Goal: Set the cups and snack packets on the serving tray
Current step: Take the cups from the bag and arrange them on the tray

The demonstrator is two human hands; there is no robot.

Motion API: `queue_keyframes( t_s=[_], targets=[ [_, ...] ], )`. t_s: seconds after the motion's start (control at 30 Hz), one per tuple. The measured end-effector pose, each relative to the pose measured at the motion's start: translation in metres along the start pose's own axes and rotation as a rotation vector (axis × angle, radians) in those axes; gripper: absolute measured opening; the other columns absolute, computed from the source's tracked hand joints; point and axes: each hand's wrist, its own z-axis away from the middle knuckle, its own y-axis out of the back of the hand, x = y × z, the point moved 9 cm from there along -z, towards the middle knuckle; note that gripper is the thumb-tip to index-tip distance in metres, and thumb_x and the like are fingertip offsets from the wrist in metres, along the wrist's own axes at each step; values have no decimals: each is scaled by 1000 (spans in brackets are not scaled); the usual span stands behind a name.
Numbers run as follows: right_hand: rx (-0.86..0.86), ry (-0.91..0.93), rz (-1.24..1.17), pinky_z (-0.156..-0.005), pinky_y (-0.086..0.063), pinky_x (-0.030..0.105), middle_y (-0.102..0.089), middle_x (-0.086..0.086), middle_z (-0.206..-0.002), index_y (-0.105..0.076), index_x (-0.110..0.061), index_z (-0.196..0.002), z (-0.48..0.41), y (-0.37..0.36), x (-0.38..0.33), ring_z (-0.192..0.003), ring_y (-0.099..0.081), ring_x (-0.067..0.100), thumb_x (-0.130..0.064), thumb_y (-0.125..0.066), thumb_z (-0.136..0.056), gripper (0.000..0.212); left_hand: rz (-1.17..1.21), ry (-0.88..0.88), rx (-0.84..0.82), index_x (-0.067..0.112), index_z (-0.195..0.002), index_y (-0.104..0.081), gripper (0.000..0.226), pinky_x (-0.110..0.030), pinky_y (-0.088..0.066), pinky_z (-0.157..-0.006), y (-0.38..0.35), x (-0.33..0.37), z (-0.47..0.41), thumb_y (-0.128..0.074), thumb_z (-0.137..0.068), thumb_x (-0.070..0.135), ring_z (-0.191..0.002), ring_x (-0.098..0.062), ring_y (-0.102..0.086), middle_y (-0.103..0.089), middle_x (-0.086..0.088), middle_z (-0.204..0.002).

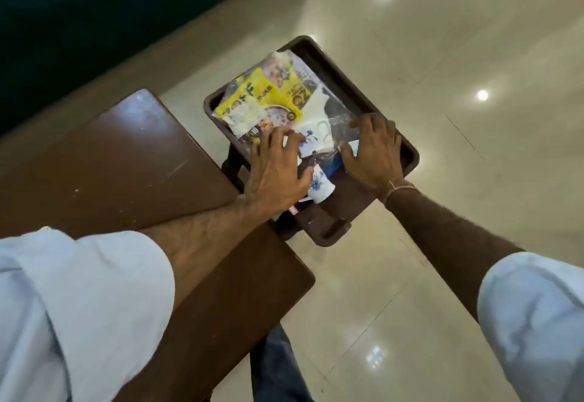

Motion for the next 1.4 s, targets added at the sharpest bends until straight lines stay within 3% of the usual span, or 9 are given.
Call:
queue_keyframes(
  t_s=[0.13,0.23,0.43,0.6,0.77,0.93,1.03,1.27,1.4],
  targets=[
    [-140,-215,8,-99,-48,51,-46,10,-139,-44,-23,-135,2,-20,53,-125,-45,34,-57,-57,-84,62,-237,-179,-21,18,-104,-68,51,-54,-26,-108,-24,29,-1,-65,-75,60,-133,-32,-35,-42,-8,-145],
    [-257,-239,-24,-97,-49,48,-45,12,-137,-37,-25,-141,3,-41,69,-121,-49,35,-54,-64,-83,70,-343,-190,-30,19,-106,-69,50,-53,-19,-109,-38,35,-1,-73,-73,57,-135,-32,-32,-40,-6,-147],
    [-306,-279,-216,-97,-52,41,-55,13,-130,-26,-22,-141,9,-57,68,-113,-59,32,-34,-75,-82,78,-411,-70,-81,17,-106,-67,51,-49,-32,-93,-48,29,-4,-75,-72,54,-112,-31,-42,-51,-9,-122],
    [-189,-384,-395,-101,-52,40,-52,10,-126,-28,-15,-136,23,-45,67,-114,-58,29,-19,-81,-77,80,-90,-74,-138,15,-101,-73,40,-47,-42,-95,-55,25,5,-83,-72,41,-116,-28,-42,-52,-6,-124],
    [-45,-366,-578,-113,-41,37,-40,7,-146,-26,-18,-148,54,-22,49,-130,-47,23,-15,-83,-74,93,224,-102,-113,5,-92,-71,25,-43,-48,-100,-34,20,29,-84,-76,18,-128,-28,-47,-45,-12,-146],
    [6,-91,-561,-102,-50,41,-49,12,-127,-48,-10,-133,58,-4,-39,-116,-55,22,-18,-86,-72,72,419,-99,-82,0,-95,-61,19,-14,-36,-104,13,-21,57,-75,-82,2,-132,-16,-44,-41,-13,-152],
    [43,55,-575,-101,-47,44,-51,14,-124,-51,-6,-129,59,-5,-105,-115,-54,24,-11,-84,-70,68,322,-58,-17,1,-95,-60,20,-34,-39,-103,49,-60,85,-75,-82,6,-126,-28,-48,-50,-15,-145],
    [-173,281,-572,-94,-49,51,-56,10,-122,-50,-16,-124,76,-49,-261,-113,-56,32,-18,-86,-70,66,263,123,125,12,-92,-59,24,-35,-49,-97,114,-170,177,-78,-78,9,-124,-22,-43,-51,-7,-135],
    [-345,379,-507,-94,-50,46,-56,4,-124,-49,-25,-126,109,-92,-355,-112,-55,27,-13,-84,-65,70,207,216,152,13,-90,-57,27,-37,-49,-93,142,-235,256,-80,-76,9,-121,-25,-46,-50,-8,-136]
  ],
)
